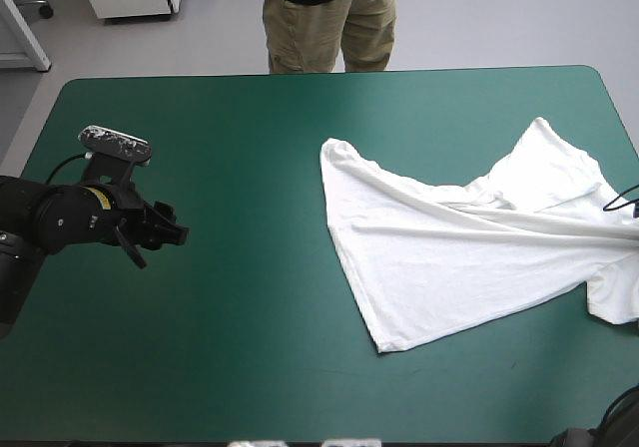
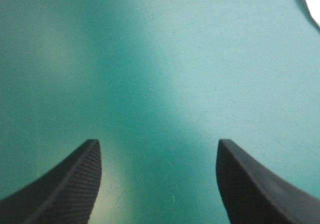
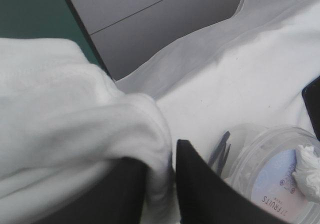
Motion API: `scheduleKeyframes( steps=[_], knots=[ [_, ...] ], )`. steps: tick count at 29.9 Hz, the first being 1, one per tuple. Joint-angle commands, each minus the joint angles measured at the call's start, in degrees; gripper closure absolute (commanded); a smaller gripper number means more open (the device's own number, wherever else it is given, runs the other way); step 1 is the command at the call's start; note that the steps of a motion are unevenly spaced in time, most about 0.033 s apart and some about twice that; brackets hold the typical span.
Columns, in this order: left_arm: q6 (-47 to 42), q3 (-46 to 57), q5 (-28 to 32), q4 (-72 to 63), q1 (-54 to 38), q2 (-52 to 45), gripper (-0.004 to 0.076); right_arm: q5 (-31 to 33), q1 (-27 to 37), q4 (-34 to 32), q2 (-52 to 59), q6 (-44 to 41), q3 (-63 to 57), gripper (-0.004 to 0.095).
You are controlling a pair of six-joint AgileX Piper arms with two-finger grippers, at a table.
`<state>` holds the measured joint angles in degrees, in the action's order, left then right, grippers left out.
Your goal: Fold the cloth
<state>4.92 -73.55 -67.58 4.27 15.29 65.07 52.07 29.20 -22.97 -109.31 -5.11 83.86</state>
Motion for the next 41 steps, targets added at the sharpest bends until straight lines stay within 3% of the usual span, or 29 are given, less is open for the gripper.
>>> scheduleKeyframes(
  steps=[1,3,5,7,12,14,23,31,36,41],
  knots=[
    [0.57,-1.87,3.73,-0.04,0.01,-1.27,0.0251,-1.11,0.39,0.13,4.83,-0.28,2.10,0.0401],
    [0.67,-1.87,4.56,-0.16,0.01,-1.27,0.0251,-2.10,0.39,3.37,6.72,-0.28,2.10,0.0296],
    [0.71,-1.87,5.52,-0.16,0.01,-1.27,0.0251,-2.70,0.39,8.52,9.64,0.20,2.10,0.0268],
    [0.91,-1.87,7.72,-0.62,0.01,-1.13,0.0251,-2.98,0.39,15.55,12.77,2.49,2.10,0.0292],
    [1.50,-1.87,13.06,-2.14,0.01,2.15,0.0251,-0.83,-2.76,40.12,22.79,15.92,2.10,0.0376],
    [2.10,-1.87,13.85,-2.40,0.01,4.69,0.0251,0.83,-6.01,44.30,27.13,19.69,2.10,0.0394],
    [1.57,-1.87,19.44,-7.25,0.01,13.70,0.0251,19.48,-27.51,40.54,38.19,21.45,0.69,0.0395],
    [2.52,-1.87,16.32,-7.46,0.01,13.84,0.0251,18.31,-56.01,25.53,38.37,11.56,-6.77,0.0395],
    [2.60,-1.87,15.47,-7.23,0.01,13.84,0.0251,12.45,-68.69,24.74,37.58,7.05,-15.29,0.0395],
    [2.60,-1.87,14.90,-7.47,0.01,13.84,0.0251,5.19,-76.26,24.84,34.90,2.09,-22.90,0.0395]
  ],
)
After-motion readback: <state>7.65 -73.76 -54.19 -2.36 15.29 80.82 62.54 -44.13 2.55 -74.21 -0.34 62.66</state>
